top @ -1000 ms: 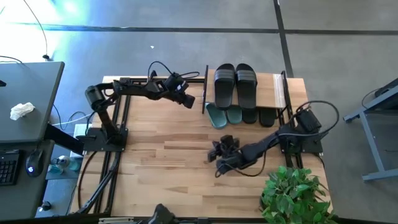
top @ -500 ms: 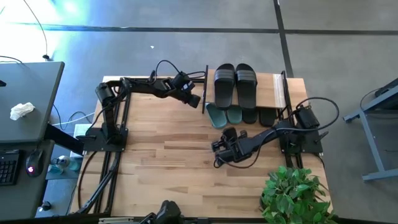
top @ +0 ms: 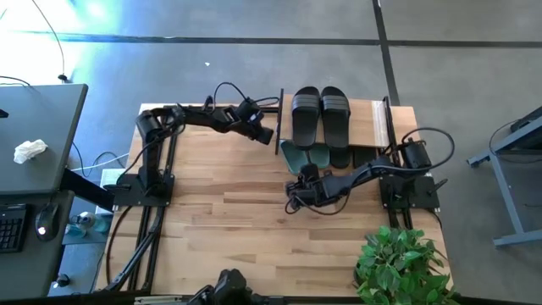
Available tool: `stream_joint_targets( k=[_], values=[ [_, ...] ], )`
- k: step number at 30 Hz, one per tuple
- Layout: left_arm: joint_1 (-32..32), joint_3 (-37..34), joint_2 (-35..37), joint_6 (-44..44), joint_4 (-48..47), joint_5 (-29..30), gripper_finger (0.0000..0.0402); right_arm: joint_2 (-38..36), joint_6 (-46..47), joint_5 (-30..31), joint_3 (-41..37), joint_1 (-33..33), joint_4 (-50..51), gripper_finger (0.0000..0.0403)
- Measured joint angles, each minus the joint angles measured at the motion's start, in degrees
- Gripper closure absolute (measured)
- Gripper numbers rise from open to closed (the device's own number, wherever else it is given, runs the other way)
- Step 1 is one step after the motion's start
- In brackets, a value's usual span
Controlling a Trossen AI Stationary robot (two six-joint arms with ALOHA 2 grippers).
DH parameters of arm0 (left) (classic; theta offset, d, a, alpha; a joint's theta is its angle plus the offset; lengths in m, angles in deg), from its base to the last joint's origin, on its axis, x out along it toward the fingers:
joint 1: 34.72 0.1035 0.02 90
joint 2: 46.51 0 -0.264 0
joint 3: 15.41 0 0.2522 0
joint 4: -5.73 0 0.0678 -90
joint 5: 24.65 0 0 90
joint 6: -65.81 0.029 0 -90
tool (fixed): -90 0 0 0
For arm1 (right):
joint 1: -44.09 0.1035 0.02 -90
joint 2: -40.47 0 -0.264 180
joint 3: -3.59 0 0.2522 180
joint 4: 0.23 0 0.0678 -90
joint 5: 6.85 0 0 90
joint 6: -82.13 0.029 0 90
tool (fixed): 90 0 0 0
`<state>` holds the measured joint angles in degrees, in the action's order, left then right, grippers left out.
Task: Pick and place slides into the shelf
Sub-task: Put the green slipper under the shelf
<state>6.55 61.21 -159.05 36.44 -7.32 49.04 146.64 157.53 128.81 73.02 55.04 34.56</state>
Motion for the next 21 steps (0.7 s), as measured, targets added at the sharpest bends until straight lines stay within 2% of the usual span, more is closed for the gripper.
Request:
stream_joint_targets(
  k=[10, 15, 21],
  values=[
    [0.0, 4.7, -2.0, -0.6, -3.2, -2.3, 0.0401, 0.0, -8.3, -2.7, 0.0, -3.5, -6.3, 0.0403],
    [0.0, 8.1, -4.3, -0.6, -5.9, -5.1, 0.0401, 0.0, -8.5, -2.9, 0.0, -4.6, -6.9, 0.0403],
    [0.3, 9.1, -4.7, -0.4, -6.9, -4.7, 0.0401, 0.0, -8.9, -3.8, 0.0, -5.8, -7.8, 0.0403]
  ],
)
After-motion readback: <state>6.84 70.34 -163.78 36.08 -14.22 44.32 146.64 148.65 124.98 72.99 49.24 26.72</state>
